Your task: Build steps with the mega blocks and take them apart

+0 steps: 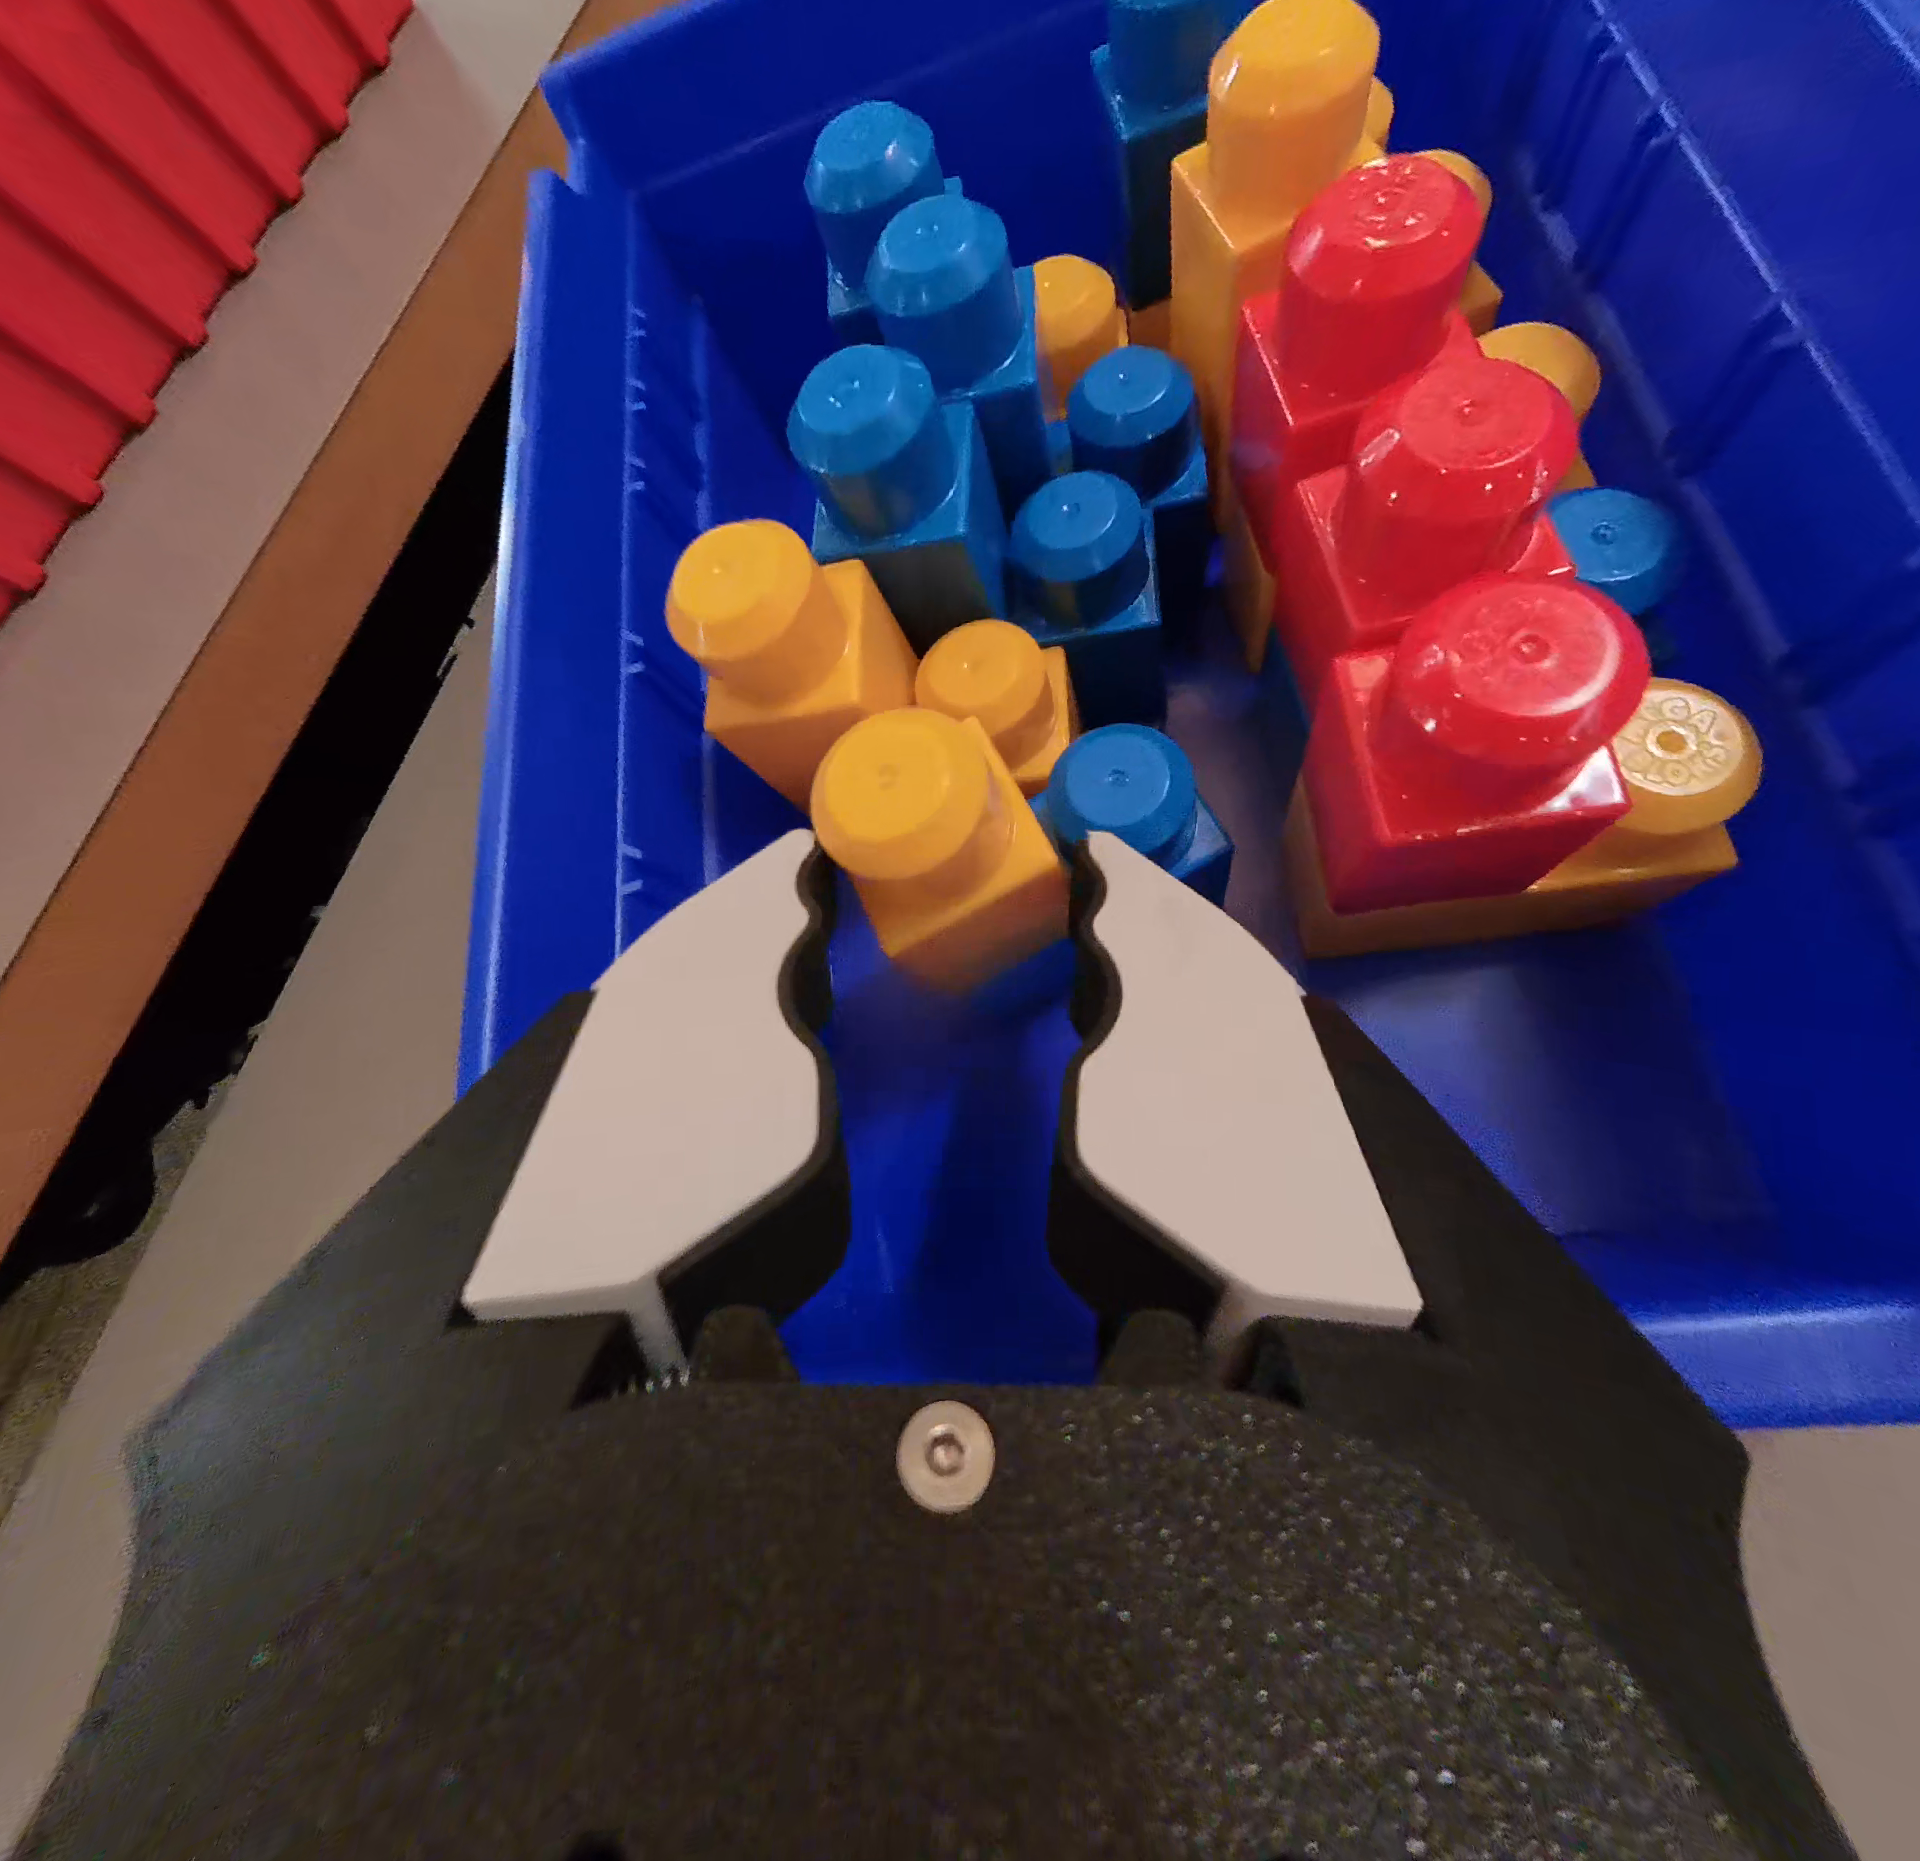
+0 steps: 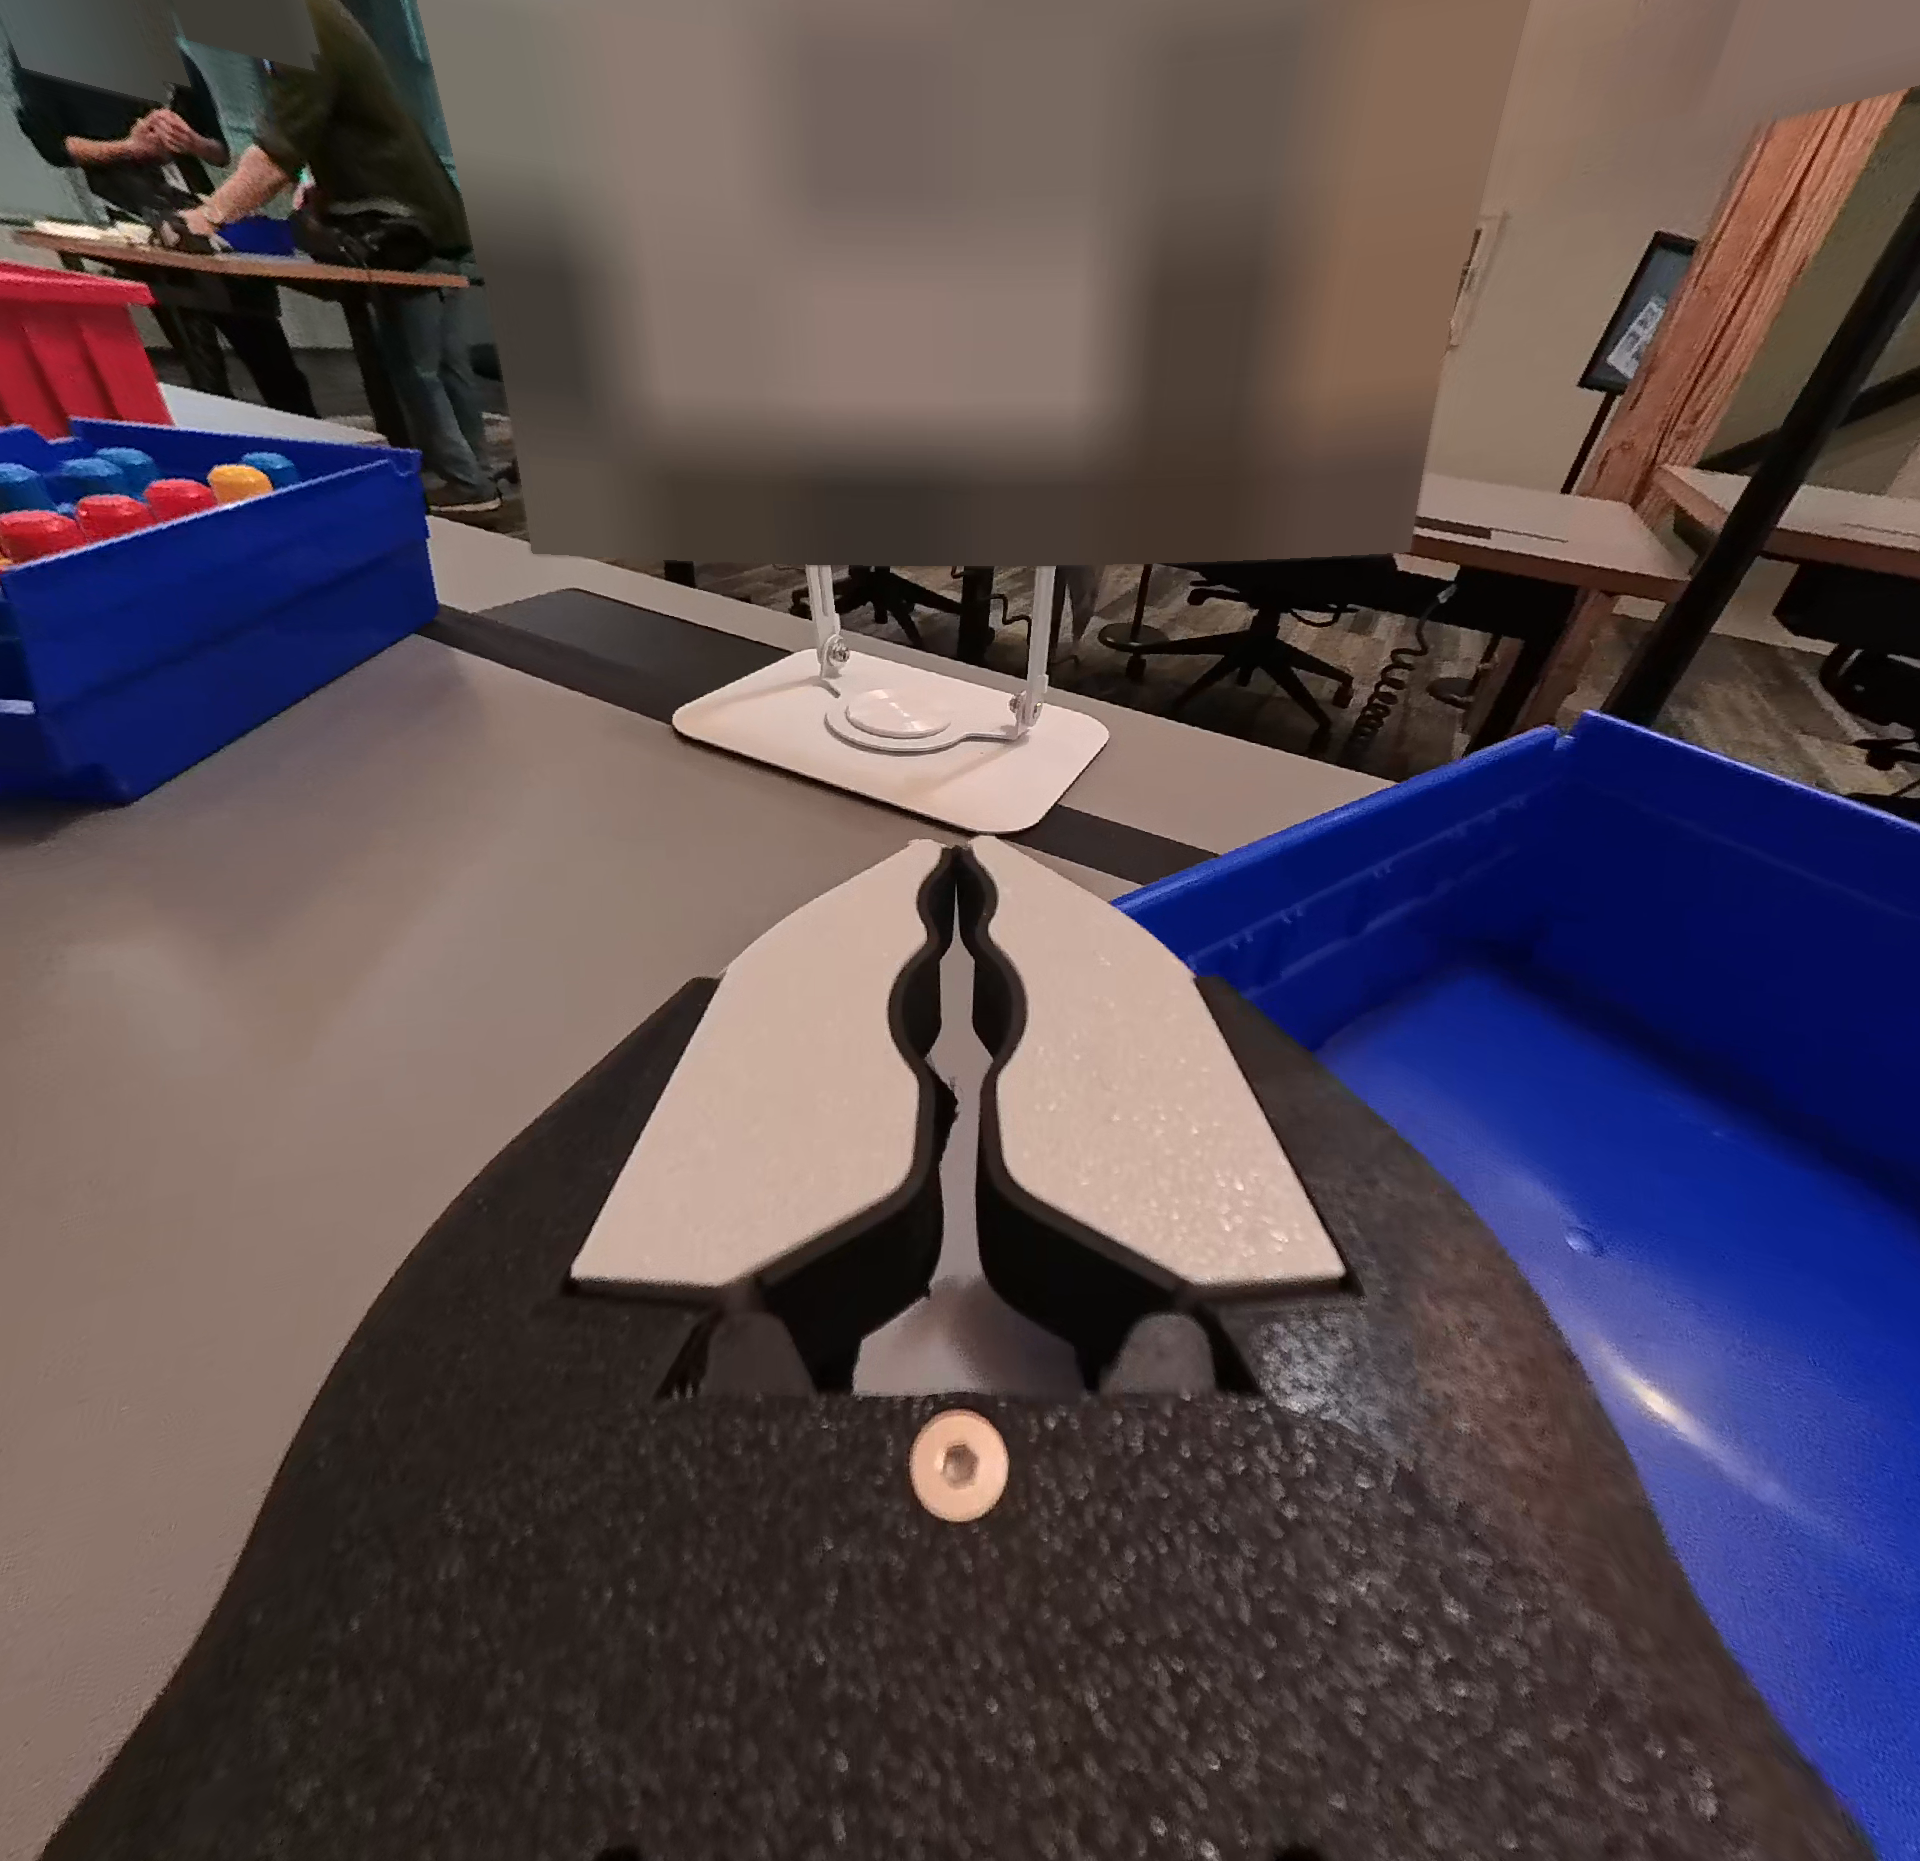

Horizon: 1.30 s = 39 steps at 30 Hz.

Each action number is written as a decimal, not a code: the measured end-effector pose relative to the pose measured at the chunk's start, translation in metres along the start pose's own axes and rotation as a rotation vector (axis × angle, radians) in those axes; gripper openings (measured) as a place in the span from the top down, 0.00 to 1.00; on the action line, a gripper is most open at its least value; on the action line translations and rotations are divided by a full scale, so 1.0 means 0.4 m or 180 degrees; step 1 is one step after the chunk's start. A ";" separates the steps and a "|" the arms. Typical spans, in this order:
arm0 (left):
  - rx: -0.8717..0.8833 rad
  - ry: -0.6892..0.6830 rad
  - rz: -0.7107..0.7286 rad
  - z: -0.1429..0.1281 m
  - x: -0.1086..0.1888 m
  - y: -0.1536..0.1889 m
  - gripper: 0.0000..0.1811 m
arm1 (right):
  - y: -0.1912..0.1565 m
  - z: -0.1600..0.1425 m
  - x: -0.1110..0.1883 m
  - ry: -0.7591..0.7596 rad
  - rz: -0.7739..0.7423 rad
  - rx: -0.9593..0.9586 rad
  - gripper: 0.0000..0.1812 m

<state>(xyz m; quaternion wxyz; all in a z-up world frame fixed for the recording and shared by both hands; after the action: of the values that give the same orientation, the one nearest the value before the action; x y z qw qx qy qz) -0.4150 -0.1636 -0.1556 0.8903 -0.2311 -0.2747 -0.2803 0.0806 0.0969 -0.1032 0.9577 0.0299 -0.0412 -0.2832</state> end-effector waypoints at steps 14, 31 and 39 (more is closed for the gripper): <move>-0.0111 0.1626 -0.0570 0.197 0.309 0.053 0.80 | 0.014 -0.006 -0.002 -0.0001 -0.0069 -0.0018 1.00; -0.1080 0.1163 -0.3553 -0.093 0.556 0.790 0.79 | 0.036 -0.002 0.007 -0.0008 -0.0032 -0.0007 1.00; -0.1407 0.1017 -0.3502 -0.189 0.531 0.837 0.81 | -0.028 0.000 0.003 -0.0035 0.0432 0.0177 1.00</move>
<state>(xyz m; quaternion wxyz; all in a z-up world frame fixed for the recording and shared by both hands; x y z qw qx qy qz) -0.0310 -0.0391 -0.1665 0.5762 -0.1897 -0.1522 -0.7803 0.0758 0.0869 -0.1040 0.9733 0.0521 -0.0562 -0.2165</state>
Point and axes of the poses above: each gripper's, where its closed fingertips meet, x back along the fingers, z out of its top, y = z × x across the jaws, the point moved 3 cm from there along x, back along the fingers
